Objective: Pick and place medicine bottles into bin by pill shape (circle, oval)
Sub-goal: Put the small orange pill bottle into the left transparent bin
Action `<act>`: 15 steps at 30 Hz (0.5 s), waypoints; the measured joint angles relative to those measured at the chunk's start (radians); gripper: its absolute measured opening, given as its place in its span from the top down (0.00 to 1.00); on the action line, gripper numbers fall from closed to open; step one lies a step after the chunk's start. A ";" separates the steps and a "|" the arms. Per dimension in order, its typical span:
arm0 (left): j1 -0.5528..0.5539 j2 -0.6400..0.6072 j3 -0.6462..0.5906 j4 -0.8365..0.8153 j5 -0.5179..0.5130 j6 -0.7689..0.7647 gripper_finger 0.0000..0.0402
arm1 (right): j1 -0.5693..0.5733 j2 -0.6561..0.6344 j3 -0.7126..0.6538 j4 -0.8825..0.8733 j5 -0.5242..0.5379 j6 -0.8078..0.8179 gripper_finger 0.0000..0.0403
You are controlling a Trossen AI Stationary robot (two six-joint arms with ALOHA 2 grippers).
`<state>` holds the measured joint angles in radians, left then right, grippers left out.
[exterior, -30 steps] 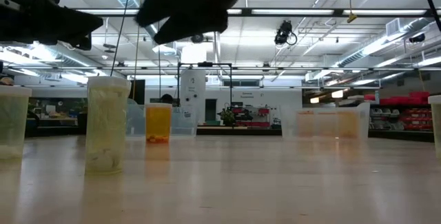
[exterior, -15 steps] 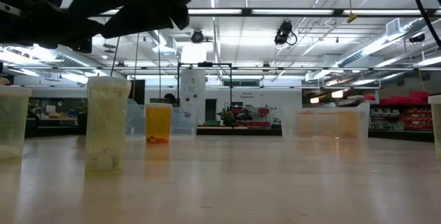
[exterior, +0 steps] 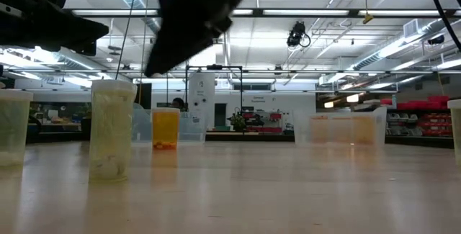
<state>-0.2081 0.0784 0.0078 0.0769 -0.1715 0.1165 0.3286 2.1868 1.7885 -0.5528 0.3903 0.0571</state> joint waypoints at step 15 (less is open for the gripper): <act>0.000 0.000 0.000 0.002 0.000 0.000 0.85 | -0.053 -0.248 -0.243 -0.094 0.054 0.003 0.37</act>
<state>-0.2077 0.0784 0.0078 0.0784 -0.1711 0.1165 0.2753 1.9388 1.5456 -0.6463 0.4439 0.0605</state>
